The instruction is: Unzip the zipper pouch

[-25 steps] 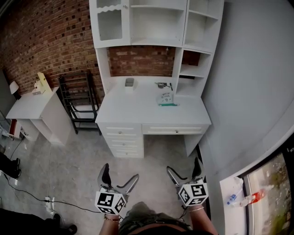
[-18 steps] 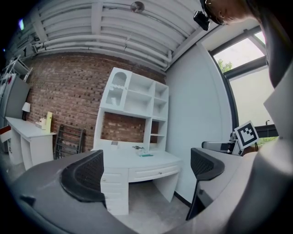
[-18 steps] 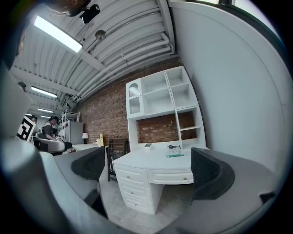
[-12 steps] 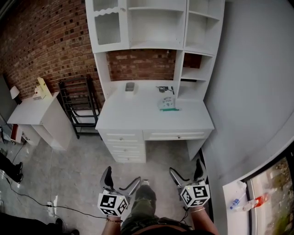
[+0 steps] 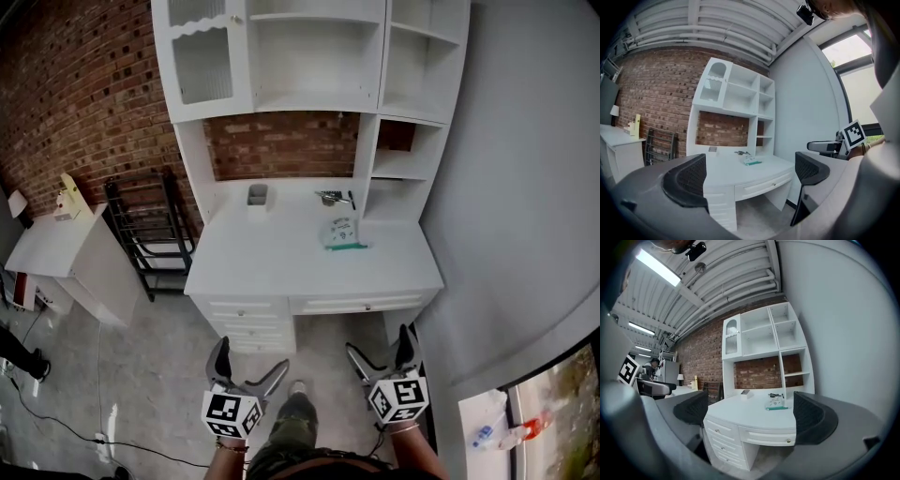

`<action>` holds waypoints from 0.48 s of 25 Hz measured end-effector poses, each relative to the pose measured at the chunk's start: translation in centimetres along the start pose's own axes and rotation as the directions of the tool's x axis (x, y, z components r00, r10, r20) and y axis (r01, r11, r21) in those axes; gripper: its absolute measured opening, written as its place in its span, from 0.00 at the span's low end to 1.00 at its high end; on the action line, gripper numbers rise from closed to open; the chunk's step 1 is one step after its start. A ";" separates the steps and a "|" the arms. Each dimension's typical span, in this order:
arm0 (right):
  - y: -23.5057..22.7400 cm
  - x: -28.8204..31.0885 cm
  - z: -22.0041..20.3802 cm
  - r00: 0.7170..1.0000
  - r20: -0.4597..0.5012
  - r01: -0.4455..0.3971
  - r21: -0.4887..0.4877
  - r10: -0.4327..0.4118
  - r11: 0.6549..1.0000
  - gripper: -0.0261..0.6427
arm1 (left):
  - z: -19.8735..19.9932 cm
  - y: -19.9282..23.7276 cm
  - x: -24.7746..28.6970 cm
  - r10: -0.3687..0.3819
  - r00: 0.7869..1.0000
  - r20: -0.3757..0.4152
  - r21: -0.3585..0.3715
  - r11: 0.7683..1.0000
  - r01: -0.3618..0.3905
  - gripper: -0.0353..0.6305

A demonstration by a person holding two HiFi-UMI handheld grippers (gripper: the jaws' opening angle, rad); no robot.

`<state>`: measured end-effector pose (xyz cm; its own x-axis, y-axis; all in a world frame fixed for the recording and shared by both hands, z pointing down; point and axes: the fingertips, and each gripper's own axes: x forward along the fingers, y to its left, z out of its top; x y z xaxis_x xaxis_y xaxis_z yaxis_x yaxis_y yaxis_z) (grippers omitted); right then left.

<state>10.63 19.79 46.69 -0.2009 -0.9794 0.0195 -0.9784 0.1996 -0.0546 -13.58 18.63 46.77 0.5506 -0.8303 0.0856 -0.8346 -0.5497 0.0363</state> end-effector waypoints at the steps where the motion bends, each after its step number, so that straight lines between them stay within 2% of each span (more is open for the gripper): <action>1: -0.2 1.3 0.1 1.000 -0.007 -0.006 0.001 0.006 1.000 0.88 | 0.4 0.7 1.2 -0.007 1.000 -0.001 0.006 1.000 0.007 0.91; 9: -1.8 10.7 0.9 0.998 -0.030 -0.053 -0.063 0.051 0.997 0.86 | 2.5 6.1 10.0 -0.024 1.000 -0.003 0.029 0.999 0.024 0.91; 12: -3.5 14.0 0.5 0.999 -0.033 -0.027 -0.071 0.024 0.997 0.86 | 2.3 7.8 13.1 -0.036 0.999 -0.014 0.062 0.997 0.037 0.91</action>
<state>11.24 5.38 46.61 -0.2261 -0.9728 0.0514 -0.9737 0.2272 0.0164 -12.85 3.23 45.84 0.5800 -0.8086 0.0983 -0.8111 -0.5845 -0.0222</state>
